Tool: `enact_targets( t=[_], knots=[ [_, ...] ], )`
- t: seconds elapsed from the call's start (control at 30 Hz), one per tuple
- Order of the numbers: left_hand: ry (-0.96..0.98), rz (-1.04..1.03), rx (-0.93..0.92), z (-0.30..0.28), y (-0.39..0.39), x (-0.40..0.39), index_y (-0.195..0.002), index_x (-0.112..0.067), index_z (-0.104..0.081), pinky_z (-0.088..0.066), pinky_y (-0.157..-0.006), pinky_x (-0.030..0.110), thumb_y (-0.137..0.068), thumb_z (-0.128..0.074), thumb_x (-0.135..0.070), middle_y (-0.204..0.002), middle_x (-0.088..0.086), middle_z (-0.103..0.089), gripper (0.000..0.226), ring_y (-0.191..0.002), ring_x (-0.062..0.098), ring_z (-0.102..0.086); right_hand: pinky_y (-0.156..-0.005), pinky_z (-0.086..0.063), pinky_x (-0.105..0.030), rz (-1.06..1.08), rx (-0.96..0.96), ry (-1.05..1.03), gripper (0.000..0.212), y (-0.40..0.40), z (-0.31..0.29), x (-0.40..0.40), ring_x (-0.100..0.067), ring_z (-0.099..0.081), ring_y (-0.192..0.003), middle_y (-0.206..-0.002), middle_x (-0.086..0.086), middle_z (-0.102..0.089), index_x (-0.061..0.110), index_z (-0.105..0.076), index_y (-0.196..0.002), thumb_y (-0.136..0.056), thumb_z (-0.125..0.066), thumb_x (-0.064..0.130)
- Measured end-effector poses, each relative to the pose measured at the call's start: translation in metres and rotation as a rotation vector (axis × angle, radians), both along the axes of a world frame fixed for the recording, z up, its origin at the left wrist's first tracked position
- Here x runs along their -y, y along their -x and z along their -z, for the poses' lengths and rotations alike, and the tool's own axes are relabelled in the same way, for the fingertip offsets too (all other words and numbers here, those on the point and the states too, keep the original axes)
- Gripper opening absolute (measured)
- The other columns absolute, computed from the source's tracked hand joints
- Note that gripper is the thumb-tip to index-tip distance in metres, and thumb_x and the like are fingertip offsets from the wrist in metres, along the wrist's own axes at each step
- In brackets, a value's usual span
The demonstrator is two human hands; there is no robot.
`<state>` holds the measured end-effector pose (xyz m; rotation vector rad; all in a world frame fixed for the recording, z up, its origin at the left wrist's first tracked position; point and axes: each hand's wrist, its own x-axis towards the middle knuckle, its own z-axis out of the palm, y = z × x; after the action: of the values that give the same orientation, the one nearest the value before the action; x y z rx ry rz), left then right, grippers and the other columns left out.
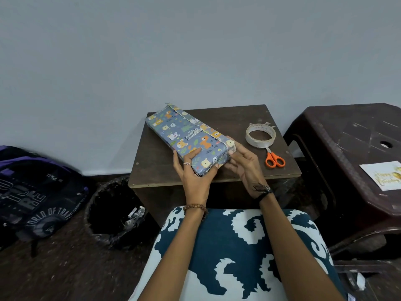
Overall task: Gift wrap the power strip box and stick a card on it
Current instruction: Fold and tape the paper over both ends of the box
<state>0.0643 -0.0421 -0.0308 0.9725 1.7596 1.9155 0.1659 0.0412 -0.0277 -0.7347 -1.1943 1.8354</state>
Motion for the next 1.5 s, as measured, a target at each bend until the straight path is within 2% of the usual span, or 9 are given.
enact_targets(
  t=[0.23,0.53,0.73,0.97,1.07,1.17,1.3,1.4,1.5],
  knots=[
    [-0.006,0.009,0.013,0.003,0.000,-0.003,-0.108,-0.020,-0.057,-0.036,-0.093,0.000,-0.068,-0.077,0.005,-0.149,0.003,-0.014,0.051,-0.129,0.004,-0.035,-0.062,-0.054,-0.015,0.093,0.060,-0.074,0.039,0.004,0.001,0.000,-0.001,-0.068,-0.082,-0.087,0.015,-0.073,0.009,-0.051,-0.130,-0.092,-0.052,0.002],
    [-0.010,-0.002,0.001,0.004,0.006,-0.003,-0.104,-0.019,-0.058,-0.033,-0.094,-0.001,-0.067,-0.077,0.007,-0.149,0.005,-0.016,0.049,-0.130,0.004,-0.033,-0.080,-0.055,-0.022,0.288,0.346,-0.513,0.032,0.010,0.011,0.006,-0.003,-0.066,-0.089,-0.092,0.017,-0.069,0.012,-0.061,-0.121,-0.089,-0.059,0.008],
    [0.018,0.038,-0.001,0.000,0.008,-0.002,-0.096,-0.026,-0.055,-0.030,-0.090,-0.005,-0.065,-0.077,0.009,-0.146,0.001,-0.017,0.051,-0.127,0.004,-0.034,-0.066,-0.055,-0.021,0.186,0.145,-0.076,0.021,0.004,-0.007,0.003,-0.010,-0.068,-0.079,-0.090,0.002,-0.070,0.023,-0.064,-0.093,-0.088,-0.049,0.038],
    [0.198,0.405,0.032,-0.017,0.015,0.006,-0.115,-0.026,-0.051,-0.033,-0.098,0.002,-0.066,-0.081,-0.009,-0.147,-0.007,-0.013,0.060,-0.129,0.002,-0.031,-0.065,-0.049,-0.032,0.195,0.199,0.024,0.018,-0.011,-0.014,0.001,-0.021,-0.064,-0.075,-0.084,-0.008,-0.065,0.016,-0.048,-0.083,-0.083,-0.065,0.010],
    [0.081,0.362,0.325,-0.040,0.033,-0.006,-0.131,-0.033,-0.039,-0.045,-0.101,0.036,-0.067,-0.080,-0.022,-0.139,-0.003,-0.040,0.077,-0.117,0.014,-0.053,-0.061,-0.050,-0.027,0.176,0.041,0.056,0.021,-0.015,-0.018,0.005,-0.017,-0.065,-0.075,-0.086,-0.002,-0.068,0.017,-0.049,-0.087,-0.081,-0.065,0.005],
    [0.078,0.263,0.476,-0.078,0.064,-0.035,-0.143,-0.025,-0.022,-0.053,-0.082,0.041,-0.082,-0.068,-0.024,-0.129,0.002,-0.054,0.076,-0.099,0.017,-0.062,-0.065,-0.052,-0.020,0.158,0.026,-0.084,0.036,-0.021,-0.021,0.005,-0.008,-0.066,-0.082,-0.096,0.003,-0.066,0.019,-0.048,-0.098,-0.067,-0.065,0.007],
    [0.021,0.308,0.335,-0.125,0.084,-0.060,-0.130,-0.007,-0.049,-0.056,-0.079,0.034,-0.089,-0.059,-0.013,-0.116,0.007,-0.062,0.042,-0.088,0.010,-0.066,-0.077,-0.048,-0.016,0.072,0.160,-0.293,0.056,-0.025,-0.033,0.000,0.003,-0.061,-0.094,-0.111,0.004,-0.058,0.025,-0.043,-0.109,-0.062,-0.068,0.008],
    [-0.024,0.347,0.229,-0.142,0.084,-0.069,-0.128,-0.005,-0.047,-0.052,-0.091,0.040,-0.080,-0.068,-0.005,-0.110,0.006,-0.063,0.052,-0.091,0.013,-0.064,-0.087,-0.043,-0.024,-0.012,0.296,-0.365,0.064,-0.021,-0.043,-0.008,-0.012,-0.050,-0.118,-0.126,-0.002,-0.053,0.023,-0.036,-0.127,-0.079,-0.066,-0.006],
    [-0.033,0.390,0.035,-0.155,0.082,-0.073,-0.122,-0.009,-0.043,-0.057,-0.082,0.028,-0.064,-0.080,-0.005,-0.114,0.007,-0.060,0.069,-0.097,0.014,-0.063,-0.089,-0.037,-0.011,0.055,0.353,-0.455,0.072,-0.018,-0.072,-0.014,-0.017,-0.040,-0.129,-0.139,-0.003,-0.043,0.022,-0.030,-0.136,-0.079,-0.069,0.001]
  ],
)
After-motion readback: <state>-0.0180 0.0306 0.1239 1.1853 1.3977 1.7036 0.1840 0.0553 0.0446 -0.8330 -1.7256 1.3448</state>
